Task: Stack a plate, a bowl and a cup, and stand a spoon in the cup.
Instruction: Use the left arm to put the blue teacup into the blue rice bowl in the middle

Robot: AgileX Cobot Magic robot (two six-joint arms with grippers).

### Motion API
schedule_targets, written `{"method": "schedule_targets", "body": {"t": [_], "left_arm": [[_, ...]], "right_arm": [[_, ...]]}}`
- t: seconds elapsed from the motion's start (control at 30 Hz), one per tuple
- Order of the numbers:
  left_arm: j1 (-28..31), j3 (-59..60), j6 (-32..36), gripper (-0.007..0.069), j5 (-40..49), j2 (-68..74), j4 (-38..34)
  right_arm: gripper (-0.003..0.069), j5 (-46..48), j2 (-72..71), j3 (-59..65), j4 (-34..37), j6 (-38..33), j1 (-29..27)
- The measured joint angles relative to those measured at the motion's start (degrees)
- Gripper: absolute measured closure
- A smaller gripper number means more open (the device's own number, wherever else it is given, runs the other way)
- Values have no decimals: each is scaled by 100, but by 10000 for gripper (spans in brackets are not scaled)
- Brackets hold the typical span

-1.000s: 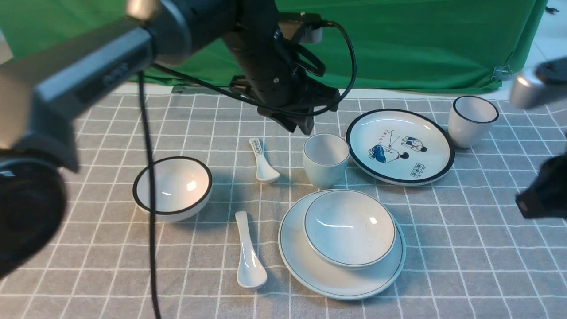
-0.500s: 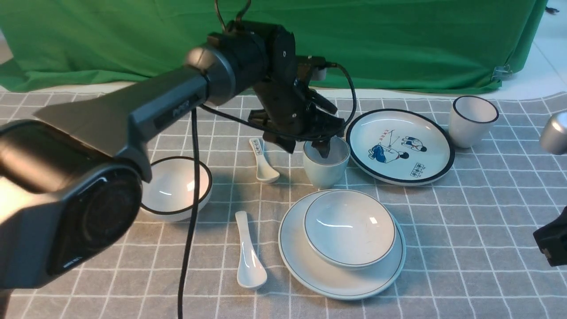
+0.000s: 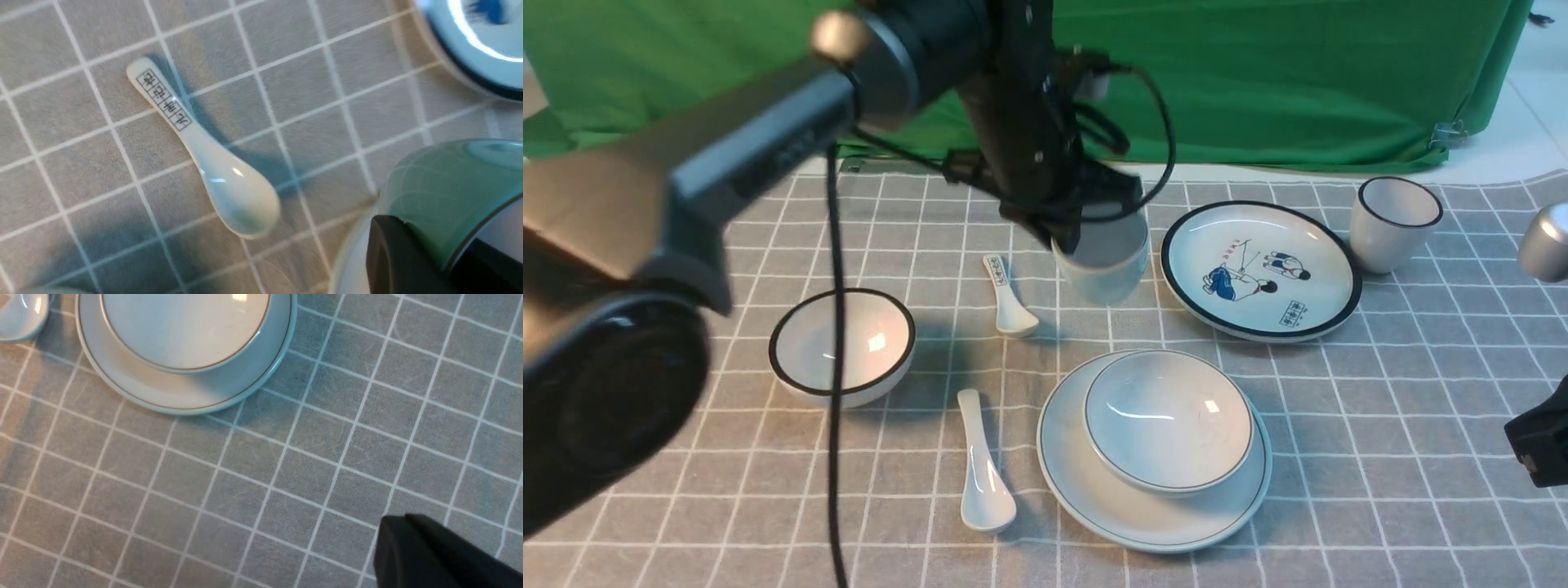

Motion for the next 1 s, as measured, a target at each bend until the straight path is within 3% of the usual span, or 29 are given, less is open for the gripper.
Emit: {"method": "schedule_targets", "body": {"t": [0.2,0.4,1.0], "left_arm": [[-418,618,39,592,83,-622,-250],[-817,1266,29,592,-140,-350,-304],[-828,1298,-209,579,-267,191,-220]], "right_arm": [[639,-60,-3,4,0,0,0],[639,-60,-3,4,0,0,0],[639,-78,-3,4,0,0,0]]}}
